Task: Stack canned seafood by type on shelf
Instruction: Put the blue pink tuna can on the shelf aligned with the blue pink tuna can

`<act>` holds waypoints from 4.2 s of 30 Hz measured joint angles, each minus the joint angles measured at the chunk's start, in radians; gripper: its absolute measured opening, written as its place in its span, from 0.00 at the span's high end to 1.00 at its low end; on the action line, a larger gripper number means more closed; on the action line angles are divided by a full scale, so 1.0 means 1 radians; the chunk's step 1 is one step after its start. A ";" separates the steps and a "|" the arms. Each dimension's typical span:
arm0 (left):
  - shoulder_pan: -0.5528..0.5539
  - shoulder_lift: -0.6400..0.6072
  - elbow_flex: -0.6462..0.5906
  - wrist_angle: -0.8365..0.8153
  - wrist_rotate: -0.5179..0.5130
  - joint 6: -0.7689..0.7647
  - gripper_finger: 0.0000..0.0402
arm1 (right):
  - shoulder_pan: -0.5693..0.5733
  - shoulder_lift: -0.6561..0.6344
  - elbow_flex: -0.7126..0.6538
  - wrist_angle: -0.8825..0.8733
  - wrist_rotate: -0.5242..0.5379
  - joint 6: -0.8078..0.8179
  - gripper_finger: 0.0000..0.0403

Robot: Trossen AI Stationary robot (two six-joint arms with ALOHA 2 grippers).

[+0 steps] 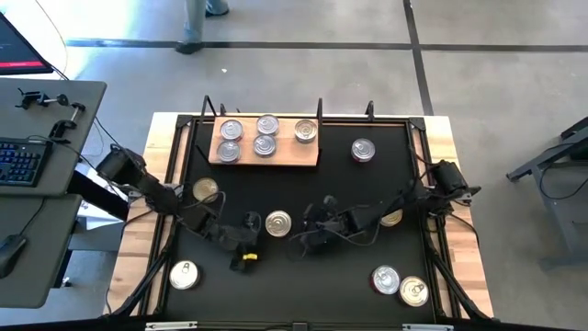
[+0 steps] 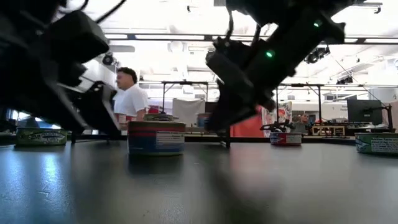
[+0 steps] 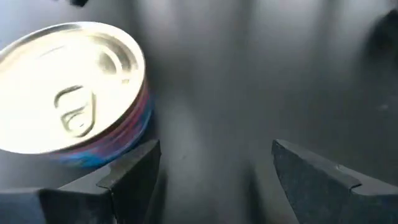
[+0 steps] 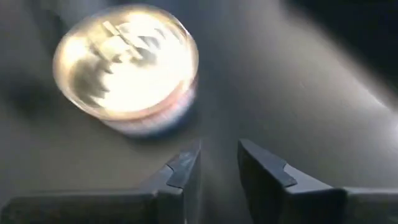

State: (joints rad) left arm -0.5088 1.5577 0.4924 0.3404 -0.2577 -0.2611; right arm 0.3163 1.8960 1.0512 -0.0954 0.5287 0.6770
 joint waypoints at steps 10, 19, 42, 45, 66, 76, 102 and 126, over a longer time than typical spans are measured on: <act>-0.067 -0.054 0.059 -0.176 -0.277 0.372 0.26 | 0.067 0.060 -0.002 0.243 0.118 -0.194 0.77; 0.081 0.046 0.062 -0.087 -0.162 0.372 0.26 | 0.116 0.110 0.009 0.453 0.091 -0.519 0.77; 0.068 0.083 0.121 -0.087 -0.129 0.368 0.29 | 0.076 0.071 0.115 0.388 0.171 -0.689 0.77; 0.090 0.122 0.124 -0.047 -0.132 0.357 0.35 | 0.089 0.069 0.117 0.375 0.068 -0.694 0.77; 0.103 0.049 0.119 0.088 -0.094 0.206 0.98 | 0.087 0.123 0.113 0.229 -0.029 -0.941 0.45; 0.087 0.033 0.120 0.011 -0.078 0.301 0.98 | 0.087 0.162 0.113 0.262 0.059 -1.002 0.45; 0.099 0.120 0.121 0.026 -0.198 0.551 0.98 | 0.139 0.154 0.131 0.234 0.143 -0.853 0.45; 0.083 0.027 0.120 0.042 -0.142 0.420 0.99 | 0.135 0.154 0.131 0.236 0.338 -1.015 0.40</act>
State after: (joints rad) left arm -0.4260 1.5845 0.6125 0.3824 -0.4000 0.1589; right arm 0.4512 2.0499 1.1824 0.1410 0.8667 -0.3381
